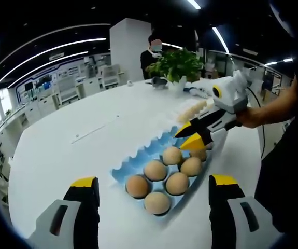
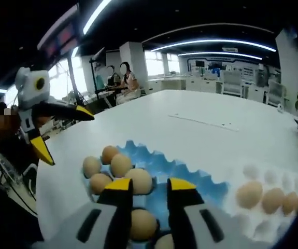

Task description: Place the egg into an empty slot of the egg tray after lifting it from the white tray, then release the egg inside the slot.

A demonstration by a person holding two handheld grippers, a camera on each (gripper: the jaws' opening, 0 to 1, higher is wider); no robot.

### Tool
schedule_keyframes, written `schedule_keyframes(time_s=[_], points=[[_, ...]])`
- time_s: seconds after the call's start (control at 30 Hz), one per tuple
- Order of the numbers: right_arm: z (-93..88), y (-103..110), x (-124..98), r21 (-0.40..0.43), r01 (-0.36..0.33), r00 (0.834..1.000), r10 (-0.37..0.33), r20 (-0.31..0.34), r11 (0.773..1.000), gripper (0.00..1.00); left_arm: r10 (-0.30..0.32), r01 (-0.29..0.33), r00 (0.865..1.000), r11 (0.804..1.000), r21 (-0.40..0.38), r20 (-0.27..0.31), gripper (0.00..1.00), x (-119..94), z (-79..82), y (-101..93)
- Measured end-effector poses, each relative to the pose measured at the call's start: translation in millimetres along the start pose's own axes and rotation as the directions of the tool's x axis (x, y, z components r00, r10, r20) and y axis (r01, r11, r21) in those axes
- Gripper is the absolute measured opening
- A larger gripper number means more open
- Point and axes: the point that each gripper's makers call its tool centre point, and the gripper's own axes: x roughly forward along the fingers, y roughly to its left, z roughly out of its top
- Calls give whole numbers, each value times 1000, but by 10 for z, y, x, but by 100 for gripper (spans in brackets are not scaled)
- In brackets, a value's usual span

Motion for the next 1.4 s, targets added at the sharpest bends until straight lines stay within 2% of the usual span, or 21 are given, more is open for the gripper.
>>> schedule_keyframes(time_s=[0.17,0.3,0.37,0.47,0.53,0.6,0.63,0.7,0.77,0.83,0.9,1.0,1.13,1.2,1.3,1.37,1.4], points=[[-40,-103,-86,19,32,999,-32,4,999,26,0,0,1000,1000,4,-3,88,-2,-3,-2],[-106,-328,-264,58,107,994,-108,12,993,26,0,0,1000,1000,4,-5,88,1,-11,-4],[-119,-506,-394,66,175,984,-177,33,982,26,8,-7,999,999,32,-36,88,14,-60,1],[-142,-790,-634,56,290,954,-293,61,955,26,-2,2,1000,1000,21,-25,88,22,-49,-22],[-164,-1008,-830,94,367,924,-375,79,925,26,-2,2,1000,1000,10,-10,88,16,-21,-14],[-194,-1214,-1018,80,446,889,-451,82,892,26,2,-2,1000,1000,8,-9,88,16,-19,0],[-234,-1357,-1158,83,498,861,-503,72,863,26,4,-4,1000,1000,11,-12,88,16,-22,8],[-265,-1580,-1369,104,561,818,-569,81,822,26,5,-5,1000,1000,12,-14,88,17,-23,15],[-338,-1757,-1538,126,615,779,-625,60,778,26,8,-8,1000,1000,10,-12,89,18,-18,20],[-403,-1950,-1733,152,670,729,-683,52,727,26,7,-7,1000,1000,7,-5,89,18,-2,17],[-474,-2046,-1822,171,693,706,-707,38,701,26,6,-6,1000,1000,7,-7,89,21,-3,15],[-577,-2122,-1837,184,701,700,-714,8,689,26,4,-4,1000,1000,10,-8,89,24,-2,10],[-720,-2167,-1749,174,696,712,-701,-44,697,27,4,-4,1000,1000,-20,13,89,16,36,30],[-741,-2189,-1746,162,703,707,-705,-52,693,27,10,-9,1000,1000,-17,15,89,2,48,40],[-774,-2206,-1714,173,697,713,-699,-55,696,28,13,-13,1000,1000,-8,10,89,-7,44,48],[-777,-2211,-1708,207,680,725,-687,-44,704,28,12,-12,1000,1000,-13,11,89,-16,38,57],[-776,-2202,-1704,199,679,726,-687,-41,706,28,12,-12,1000,1000,-14,11,89,-15,38,58]])
